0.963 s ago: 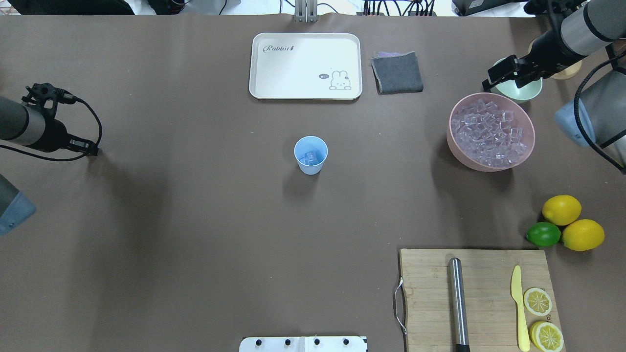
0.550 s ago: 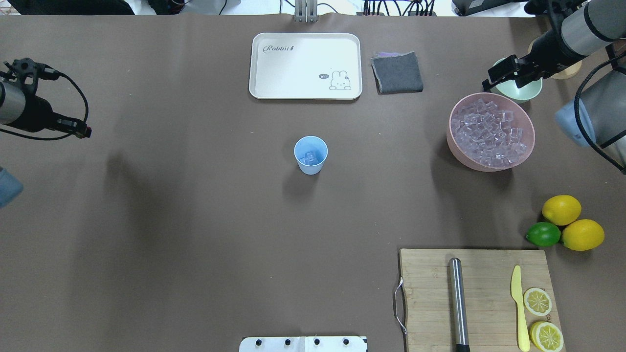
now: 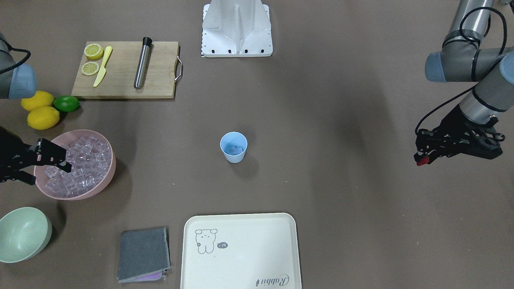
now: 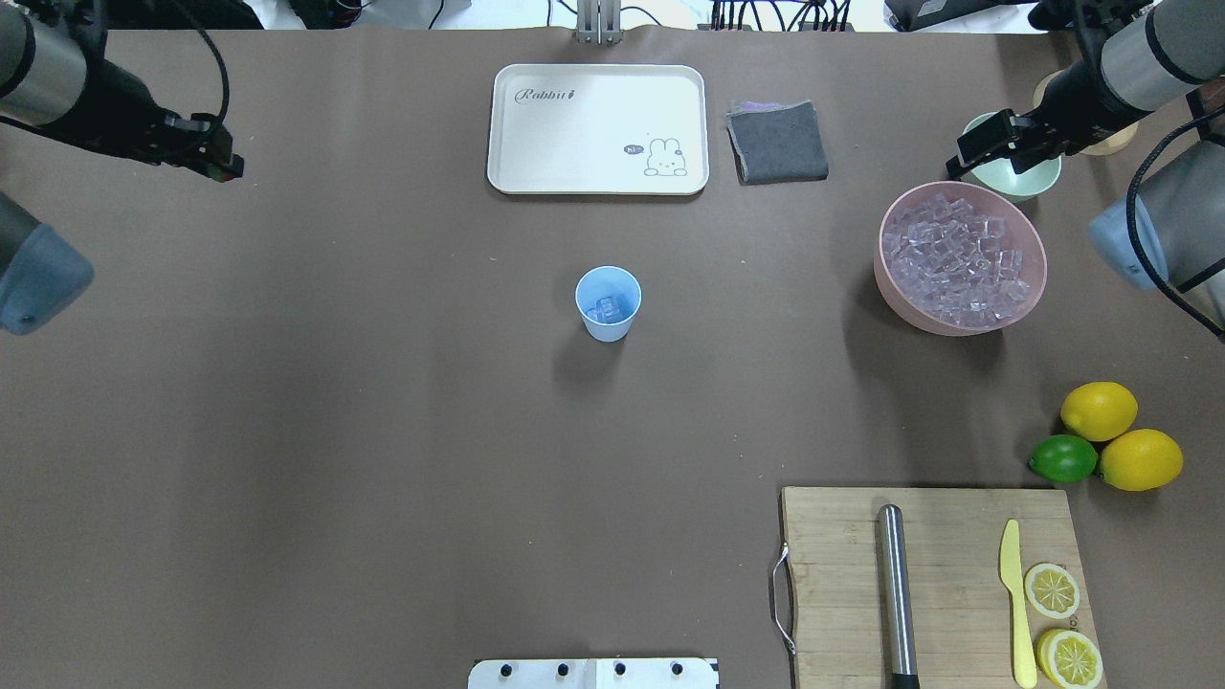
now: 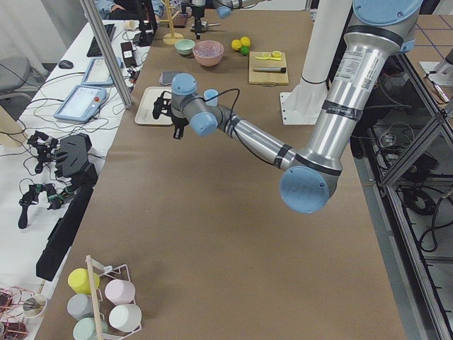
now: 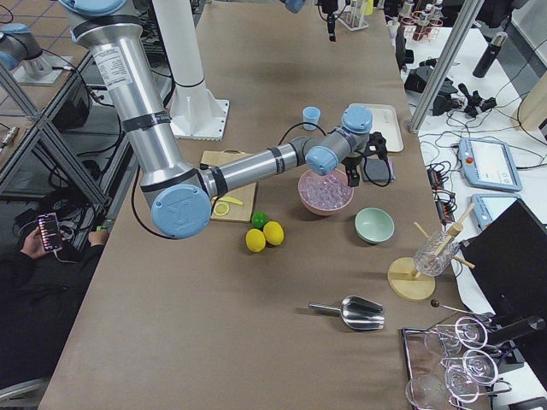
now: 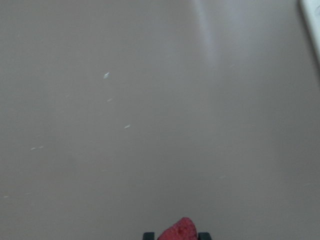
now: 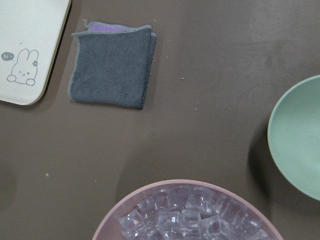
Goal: Put ice and strawberries in cup
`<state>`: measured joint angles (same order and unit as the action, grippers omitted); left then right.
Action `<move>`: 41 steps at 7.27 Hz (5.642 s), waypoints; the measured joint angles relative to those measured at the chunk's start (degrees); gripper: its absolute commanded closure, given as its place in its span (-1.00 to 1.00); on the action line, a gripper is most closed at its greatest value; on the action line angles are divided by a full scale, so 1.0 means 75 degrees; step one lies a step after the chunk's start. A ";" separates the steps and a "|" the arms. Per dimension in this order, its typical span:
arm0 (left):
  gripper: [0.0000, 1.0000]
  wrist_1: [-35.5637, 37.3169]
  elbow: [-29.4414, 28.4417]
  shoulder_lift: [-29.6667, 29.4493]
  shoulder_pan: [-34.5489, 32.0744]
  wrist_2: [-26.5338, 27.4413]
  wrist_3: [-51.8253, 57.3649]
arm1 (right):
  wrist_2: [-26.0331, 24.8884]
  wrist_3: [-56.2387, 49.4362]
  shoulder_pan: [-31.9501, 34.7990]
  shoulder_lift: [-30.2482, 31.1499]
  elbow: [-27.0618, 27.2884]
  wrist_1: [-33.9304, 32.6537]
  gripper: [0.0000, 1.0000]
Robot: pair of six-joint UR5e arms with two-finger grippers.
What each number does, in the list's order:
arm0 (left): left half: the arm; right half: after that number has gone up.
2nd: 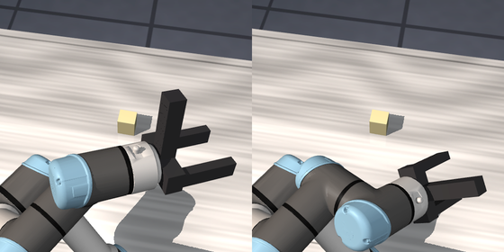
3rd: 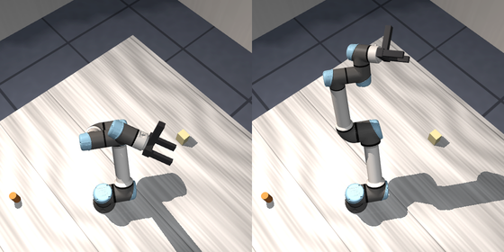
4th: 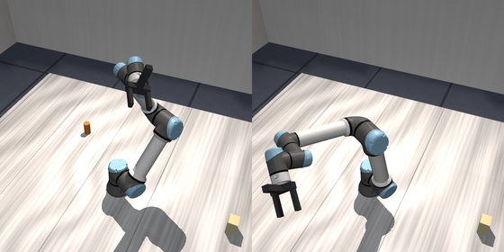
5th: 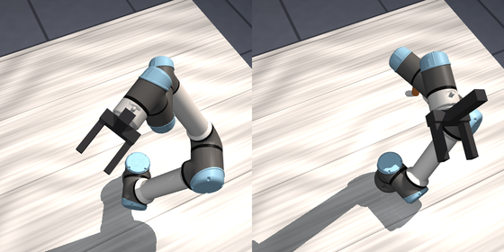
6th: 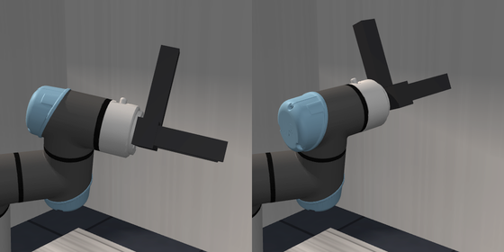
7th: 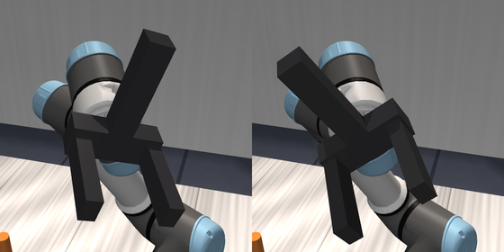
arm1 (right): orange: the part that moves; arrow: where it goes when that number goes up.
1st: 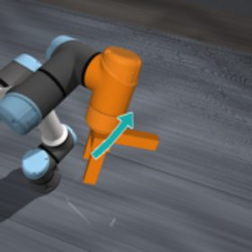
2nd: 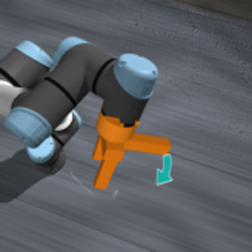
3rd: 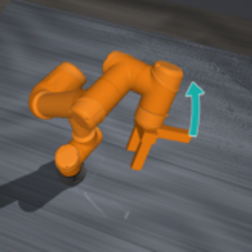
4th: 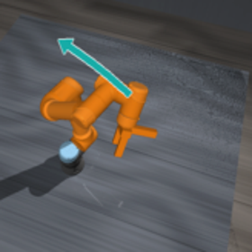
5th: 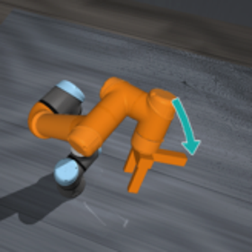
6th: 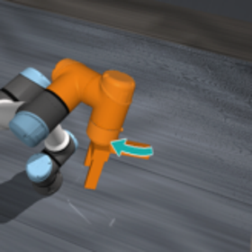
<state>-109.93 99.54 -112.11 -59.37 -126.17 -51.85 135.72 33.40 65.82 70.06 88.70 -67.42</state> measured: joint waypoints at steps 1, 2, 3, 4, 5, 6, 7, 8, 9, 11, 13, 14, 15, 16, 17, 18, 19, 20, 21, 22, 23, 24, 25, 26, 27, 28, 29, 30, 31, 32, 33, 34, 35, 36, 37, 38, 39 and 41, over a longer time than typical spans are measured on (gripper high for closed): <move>1.00 0.0175 0.0126 -0.0526 0.0732 0.0436 -0.1007 | -0.0008 0.0000 0.0001 0.0005 -0.0001 0.0001 -0.99; 1.00 0.0244 0.0107 -0.0998 0.1511 0.1051 -0.1781 | -0.0019 0.0000 0.0001 0.0008 -0.0009 0.0001 -0.99; 1.00 0.0281 -0.0059 -0.1530 0.2239 0.1665 -0.2436 | -0.0036 0.0000 0.0001 0.0010 -0.0026 0.0001 -0.99; 1.00 0.0282 -0.0299 -0.2004 0.2689 0.2019 -0.2876 | -0.0041 0.0000 0.0001 0.0010 -0.0032 0.0001 -0.99; 1.00 0.0211 -0.0620 -0.2399 0.2926 0.2238 -0.3137 | -0.0040 0.0000 0.0001 0.0010 -0.0034 0.0001 -0.99; 1.00 -0.0009 -0.1052 -0.2718 0.3066 0.2481 -0.3244 | -0.0038 0.0000 0.0001 0.0010 -0.0032 0.0001 -0.99; 1.00 -0.0322 -0.1534 -0.3022 0.3181 0.2701 -0.3355 | -0.0038 0.0000 0.0001 0.0010 -0.0031 0.0001 -0.99; 1.00 -0.0542 -0.1857 -0.3234 0.3279 0.2824 -0.3505 | -0.0037 0.0000 0.0001 0.0014 -0.0036 -0.0002 -0.99; 1.00 -0.0635 -0.1996 -0.3326 0.3367 0.2875 -0.3580 | -0.0037 0.0000 0.0001 0.0018 -0.0048 -0.0007 -0.99; 1.00 -0.0667 -0.2115 -0.3336 0.3517 0.2898 -0.3606 | -0.0037 0.0000 0.0001 0.0029 -0.0058 -0.0010 -0.99; -0.95 -0.0655 -0.2121 -0.3325 0.3642 0.2901 -0.3602 | -0.0037 0.0000 0.0004 0.0037 -0.0065 -0.0011 -0.99; -0.96 -0.0644 -0.2099 -0.3319 0.3671 0.2913 -0.3604 | -0.0037 0.0002 0.0008 0.0048 -0.0067 -0.0011 -0.99; -0.96 -0.0639 -0.2072 -0.3289 0.3680 0.2953 -0.3587 | -0.0037 0.0005 0.0010 0.0063 -0.0066 -0.0011 -0.99; -0.96 -0.0633 -0.2031 -0.3238 0.3667 0.3005 -0.3538 | -0.0034 0.0003 0.0021 0.0069 -0.0063 -0.0011 -0.99; -0.96 -0.0631 -0.1910 -0.3137 0.3616 0.3066 -0.3415 | -0.0026 0.0001 0.0035 0.0073 -0.0062 -0.0011 -0.99; -0.96 -0.0616 -0.1630 -0.2935 0.3550 0.3218 -0.3243 | -0.0013 0.0000 0.0062 0.0074 -0.0062 -0.0011 -0.99; -0.96 -0.0580 -0.1311 -0.2680 0.3402 0.3389 -0.2950 | 0.0010 -0.0003 0.0116 0.0074 -0.0062 -0.0014 -0.99; -0.96 -0.0484 -0.1142 -0.2496 0.3104 0.3445 -0.2467 | 0.0036 -0.0017 0.0204 0.0081 -0.0062 -0.0022 -0.99; -0.96 -0.0302 -0.1074 -0.2363 0.2656 0.3307 -0.1757 | 0.0059 -0.0051 0.0322 0.0111 -0.0061 -0.0029 -0.99; -0.96 -0.0154 -0.1032 -0.2134 0.2017 0.2836 -0.0549 | 0.0074 -0.0156 0.0468 0.0192 -0.0063 -0.0032 -0.99; -0.96 -0.0122 -0.0948 -0.1778 0.1345 0.2333 0.0798 | 0.0085 -0.0438 0.0672 0.0348 -0.0091 -0.0036 -0.99; -0.96 -0.0223 -0.0829 -0.1358 0.0791 0.2092 0.1726 | 0.0089 -0.0976 0.0968 0.0562 -0.0203 -0.0042 -0.99; -0.96 -0.0524 -0.0752 -0.0912 0.0367 0.2018 0.2175 | 0.0097 -0.1763 0.1373 0.0788 -0.0451 -0.0045 -0.99; -0.96 -0.0836 -0.0704 -0.0433 -0.0041 0.1965 0.2361 | 0.0110 -0.2527 0.1816 0.0952 -0.0740 -0.0085 -0.99; -0.96 -0.0973 -0.0656 0.0157 -0.0492 0.1782 0.2657 | 0.0093 -0.3175 0.2261 0.1081 -0.0965 -0.0275 -0.99; -0.96 -0.0979 -0.0646 0.0810 -0.0914 0.1540 0.3301 | -0.0025 -0.3766 0.2662 0.1230 -0.1071 -0.0596 -0.99; -0.96 -0.0884 -0.0646 0.1400 -0.1351 0.1402 0.4091 | -0.0277 -0.4294 0.3021 0.1356 -0.1112 -0.0981 -0.99; -0.96 -0.0599 -0.0622 0.1815 -0.1847 0.1238 0.4827 | -0.0548 -0.4599 0.3327 0.1392 -0.1085 -0.1462 -0.99; -0.96 -0.0167 -0.0600 0.2022 -0.2373 0.0936 0.5491 | -0.0697 -0.4731 0.3533 0.1340 -0.0949 -0.2033 -0.99; -0.96 0.0315 -0.0592 0.2089 -0.2791 0.0621 0.6004 | -0.0757 -0.4775 0.3624 0.1208 -0.0651 -0.2716 -0.99; -0.96 0.0738 -0.0596 0.2117 -0.3001 0.0462 0.6254 | -0.0774 -0.4762 0.3627 0.1061 -0.0301 -0.3305 -0.99; -0.96 0.1080 -0.0622 0.2141 -0.3167 0.0391 0.6353 | -0.0776 -0.4720 0.3585 0.0988 -0.0072 -0.3614 -0.99; -0.96 0.1364 -0.0666 0.2155 -0.3421 0.0296 0.6394 | -0.0779 -0.4699 0.3519 0.0960 -0.0003 -0.3719 -0.99; -0.96 0.1569 -0.0731 0.2170 -0.3705 0.0020 0.6412 | -0.0783 -0.4692 0.3461 0.0956 -0.0031 -0.3736 -0.99; -0.96 0.1651 -0.0800 0.2223 -0.3899 -0.0306 0.6418 | -0.0786 -0.4694 0.3436 0.0978 -0.0118 -0.3736 -0.99; -0.96 0.1651 -0.0852 0.2316 -0.3986 -0.0470 0.6420 | -0.0786 -0.4703 0.3429 0.1028 -0.0242 -0.3726 -0.99; -0.96 0.1629 -0.0893 0.2398 -0.4020 -0.0531 0.6419 | -0.0785 -0.4708 0.3426 0.1066 -0.0331 -0.3712 -0.99; -0.96 0.1607 -0.0941 0.2445 -0.4033 -0.0545 0.6414 | -0.0780 -0.4711 0.3423 0.1118 -0.0402 -0.3704 -0.99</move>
<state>-97.88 92.49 -93.78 -89.62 -130.26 -3.75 129.87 -1.93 91.50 78.44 85.69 -95.20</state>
